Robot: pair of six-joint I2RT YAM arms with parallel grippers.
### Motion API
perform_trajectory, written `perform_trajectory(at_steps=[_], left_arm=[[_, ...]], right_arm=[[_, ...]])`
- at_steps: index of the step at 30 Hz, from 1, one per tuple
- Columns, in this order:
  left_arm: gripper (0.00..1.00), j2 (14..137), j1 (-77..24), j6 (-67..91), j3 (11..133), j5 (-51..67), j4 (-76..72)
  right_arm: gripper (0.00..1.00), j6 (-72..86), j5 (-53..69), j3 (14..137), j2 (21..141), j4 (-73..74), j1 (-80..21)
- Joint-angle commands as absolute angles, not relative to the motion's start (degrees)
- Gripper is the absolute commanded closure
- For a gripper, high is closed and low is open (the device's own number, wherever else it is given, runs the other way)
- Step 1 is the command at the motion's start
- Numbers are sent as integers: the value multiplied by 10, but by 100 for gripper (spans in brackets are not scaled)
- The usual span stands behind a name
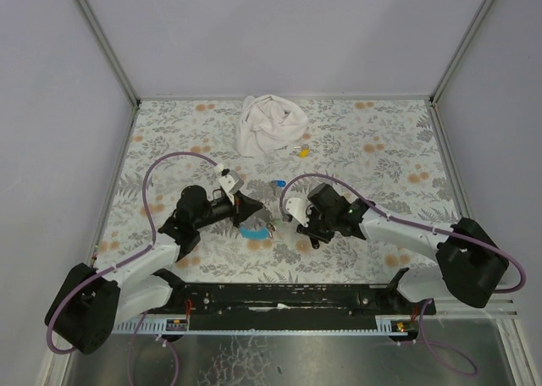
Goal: Put the keys on the keyring
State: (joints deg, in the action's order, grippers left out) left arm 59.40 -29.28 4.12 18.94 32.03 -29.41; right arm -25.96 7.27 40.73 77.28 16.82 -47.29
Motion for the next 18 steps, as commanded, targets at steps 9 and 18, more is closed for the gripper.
perform_trajectory(at_steps=[9,18], left_arm=[[100,589,-299,26,203,315,-312],[100,594,-300,23,205,316,-308]], right_arm=[[61,-279,104,426,820,153,-467],[67,-282,129,431,836,130,-462]])
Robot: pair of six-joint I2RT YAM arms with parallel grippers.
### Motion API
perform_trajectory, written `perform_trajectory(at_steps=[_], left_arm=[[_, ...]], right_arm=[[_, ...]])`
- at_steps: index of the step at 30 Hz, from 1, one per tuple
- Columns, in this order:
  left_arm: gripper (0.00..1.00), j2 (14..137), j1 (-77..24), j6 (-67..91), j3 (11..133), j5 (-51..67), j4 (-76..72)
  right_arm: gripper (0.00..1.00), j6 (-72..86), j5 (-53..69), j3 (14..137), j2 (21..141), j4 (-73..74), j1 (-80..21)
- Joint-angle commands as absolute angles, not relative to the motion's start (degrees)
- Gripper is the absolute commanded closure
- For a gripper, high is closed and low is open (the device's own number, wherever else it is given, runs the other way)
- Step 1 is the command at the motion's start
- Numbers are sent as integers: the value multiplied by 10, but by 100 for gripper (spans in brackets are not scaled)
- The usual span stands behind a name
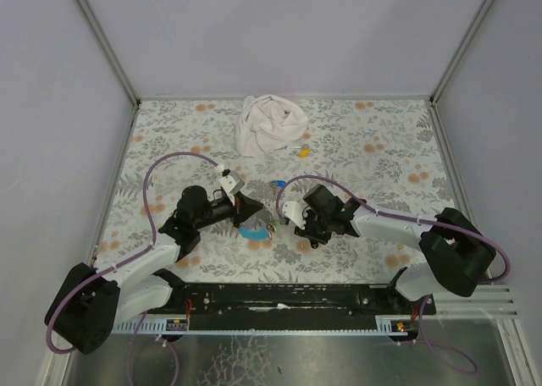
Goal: Put the keys on the keyring
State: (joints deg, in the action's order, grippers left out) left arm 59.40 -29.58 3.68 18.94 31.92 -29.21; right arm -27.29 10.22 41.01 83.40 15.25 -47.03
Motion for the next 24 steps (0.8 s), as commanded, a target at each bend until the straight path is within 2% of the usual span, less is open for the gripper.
perform_trajectory(at_steps=[1,6,21,24], left_arm=[[100,595,-300,23,205,317,-308],[100,595,-300,22,206,319,-307],[100,598,-303,20,211,323,-302],[100,599,-303,19,212,323,-301]], right_arm=[[68,-283,131,431,836,131,-462],[77,-281,140,432,836,136,-461],[82,-268,144,435,860,111,-458],[87,-264,142,439,860,116,-458]])
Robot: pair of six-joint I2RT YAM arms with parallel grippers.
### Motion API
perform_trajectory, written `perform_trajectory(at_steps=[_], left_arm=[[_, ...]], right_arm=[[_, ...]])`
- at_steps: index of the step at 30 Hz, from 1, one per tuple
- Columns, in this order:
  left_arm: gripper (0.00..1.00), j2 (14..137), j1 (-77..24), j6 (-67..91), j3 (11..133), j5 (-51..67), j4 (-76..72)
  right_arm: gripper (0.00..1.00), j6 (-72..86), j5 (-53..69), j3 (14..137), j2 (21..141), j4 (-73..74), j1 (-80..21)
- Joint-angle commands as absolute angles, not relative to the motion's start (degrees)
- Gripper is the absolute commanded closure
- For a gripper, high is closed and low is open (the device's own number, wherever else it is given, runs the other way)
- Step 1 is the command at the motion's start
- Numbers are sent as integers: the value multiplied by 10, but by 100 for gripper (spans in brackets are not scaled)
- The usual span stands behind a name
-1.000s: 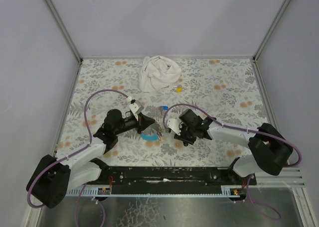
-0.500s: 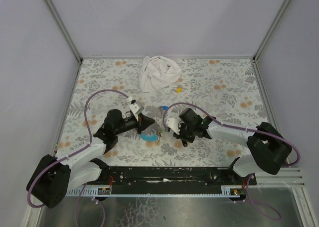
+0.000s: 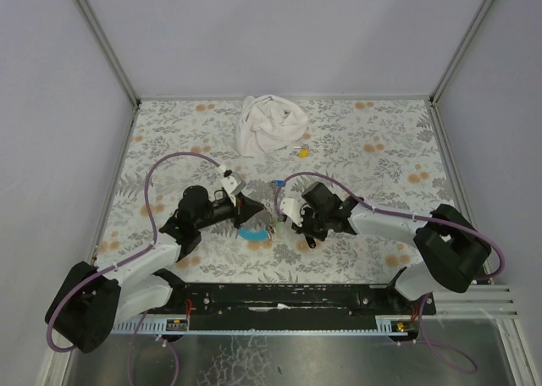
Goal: Put the keys on the keyring
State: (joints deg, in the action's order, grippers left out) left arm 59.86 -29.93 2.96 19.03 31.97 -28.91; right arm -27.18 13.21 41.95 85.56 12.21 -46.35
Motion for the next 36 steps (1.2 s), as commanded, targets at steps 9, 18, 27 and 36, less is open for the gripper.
perform_trajectory(at_steps=[9,18,27,36], left_arm=[[100,594,-305,20,212,323,-297],[100,597,-306,19,213,321,-296],[100,598,-307,16,217,319,-289],[100,602,-308,13,220,315,-282]], right_arm=[[100,-219,105,479,843,184,-456],[100,-111,4,584,898,349,-457],[100,-40,-46,678,980,476,-457],[100,-37,-48,752,1070,512,-458]])
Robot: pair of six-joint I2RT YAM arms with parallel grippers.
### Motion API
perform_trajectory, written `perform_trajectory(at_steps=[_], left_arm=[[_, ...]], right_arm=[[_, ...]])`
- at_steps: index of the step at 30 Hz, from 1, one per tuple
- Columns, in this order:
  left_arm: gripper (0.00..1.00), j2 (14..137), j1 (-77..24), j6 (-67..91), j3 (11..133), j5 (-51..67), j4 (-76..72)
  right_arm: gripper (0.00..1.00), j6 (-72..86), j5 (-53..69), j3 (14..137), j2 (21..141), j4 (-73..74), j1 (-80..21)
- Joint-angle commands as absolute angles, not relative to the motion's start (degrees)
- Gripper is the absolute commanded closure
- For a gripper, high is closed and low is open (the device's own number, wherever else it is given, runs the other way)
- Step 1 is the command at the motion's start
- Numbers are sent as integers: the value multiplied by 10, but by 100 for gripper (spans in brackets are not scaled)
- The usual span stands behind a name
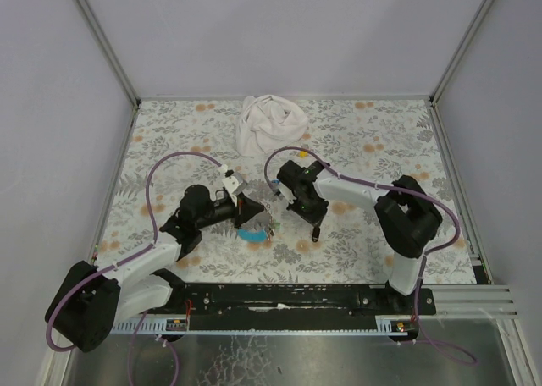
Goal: Put the keys on the keyring
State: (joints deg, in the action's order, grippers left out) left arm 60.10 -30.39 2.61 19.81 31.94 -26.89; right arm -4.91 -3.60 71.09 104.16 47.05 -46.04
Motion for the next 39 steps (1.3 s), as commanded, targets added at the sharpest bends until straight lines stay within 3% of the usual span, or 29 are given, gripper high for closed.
perform_trajectory(at_steps=[1,6,18,33,39], left_arm=[[100,603,-309,12,221,313,-280],[100,601,-311,12,222,305,-276],[100,600,-311,11,223,304,-273],[100,607,-314,12,223,308,-280],[100,611,-315,12,225,314,-280]], right_arm=[[100,-37,-49,758,1079,512,-459],[99,-37,-51,781,1107,511,-462],[66,-41,-3,725,1000,430,-468],[63,-8,23,387,719,47,-461],[63,25,16,369,716,-1,-453]])
